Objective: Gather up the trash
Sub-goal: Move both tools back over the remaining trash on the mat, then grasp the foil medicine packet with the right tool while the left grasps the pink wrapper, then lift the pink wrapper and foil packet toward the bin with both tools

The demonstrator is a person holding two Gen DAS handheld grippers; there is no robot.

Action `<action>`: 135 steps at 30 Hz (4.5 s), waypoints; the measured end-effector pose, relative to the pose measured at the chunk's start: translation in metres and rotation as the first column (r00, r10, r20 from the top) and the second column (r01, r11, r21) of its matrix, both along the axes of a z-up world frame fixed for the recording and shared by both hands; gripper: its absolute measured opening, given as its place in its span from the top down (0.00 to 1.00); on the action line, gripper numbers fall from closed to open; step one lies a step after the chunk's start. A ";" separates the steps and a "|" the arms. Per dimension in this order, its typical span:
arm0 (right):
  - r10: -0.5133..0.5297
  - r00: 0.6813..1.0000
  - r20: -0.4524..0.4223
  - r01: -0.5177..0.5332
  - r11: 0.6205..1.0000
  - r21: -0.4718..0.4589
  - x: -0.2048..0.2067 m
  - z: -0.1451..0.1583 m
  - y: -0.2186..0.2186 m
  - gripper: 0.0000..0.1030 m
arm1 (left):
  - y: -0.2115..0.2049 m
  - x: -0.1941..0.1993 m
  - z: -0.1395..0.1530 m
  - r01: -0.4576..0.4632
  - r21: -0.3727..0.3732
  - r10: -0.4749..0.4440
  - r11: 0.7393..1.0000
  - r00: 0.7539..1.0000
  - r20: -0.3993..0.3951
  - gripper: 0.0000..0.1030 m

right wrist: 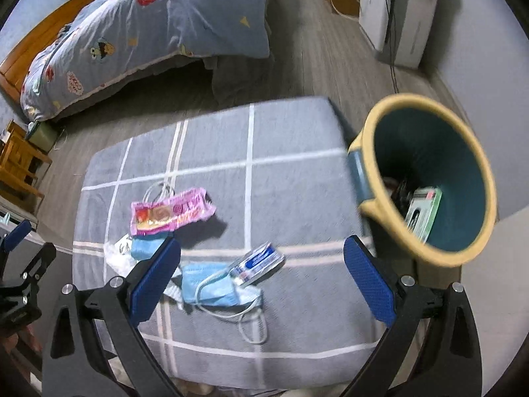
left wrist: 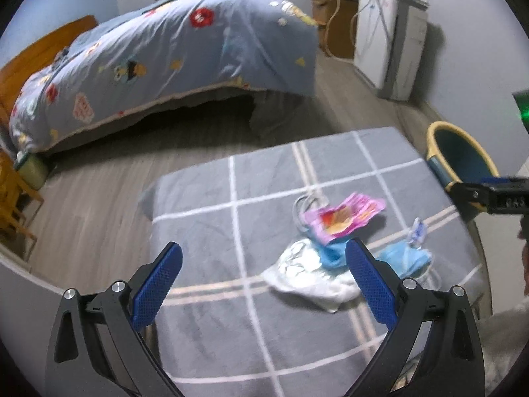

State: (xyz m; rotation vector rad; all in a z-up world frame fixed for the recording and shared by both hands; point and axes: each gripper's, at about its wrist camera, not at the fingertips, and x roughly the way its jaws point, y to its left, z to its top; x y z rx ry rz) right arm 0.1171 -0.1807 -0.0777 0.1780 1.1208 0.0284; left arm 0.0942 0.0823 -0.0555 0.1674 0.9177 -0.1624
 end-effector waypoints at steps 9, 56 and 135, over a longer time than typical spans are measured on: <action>-0.025 0.998 -0.066 0.024 1.000 -0.017 0.005 -0.029 0.004 0.06 | 0.021 0.011 -0.012 -0.037 -0.032 0.036 0.999 0.999 -0.011 0.05; 0.189 0.963 -0.190 -0.186 0.982 0.034 0.048 -0.050 0.005 0.92 | -0.095 0.057 -0.067 0.317 0.036 -0.311 0.948 0.943 -0.116 0.31; 0.052 0.995 -0.085 -0.040 0.990 0.137 0.055 -0.032 -0.104 0.72 | -0.172 0.089 -0.073 0.306 -0.013 -0.304 0.952 0.942 -0.145 0.78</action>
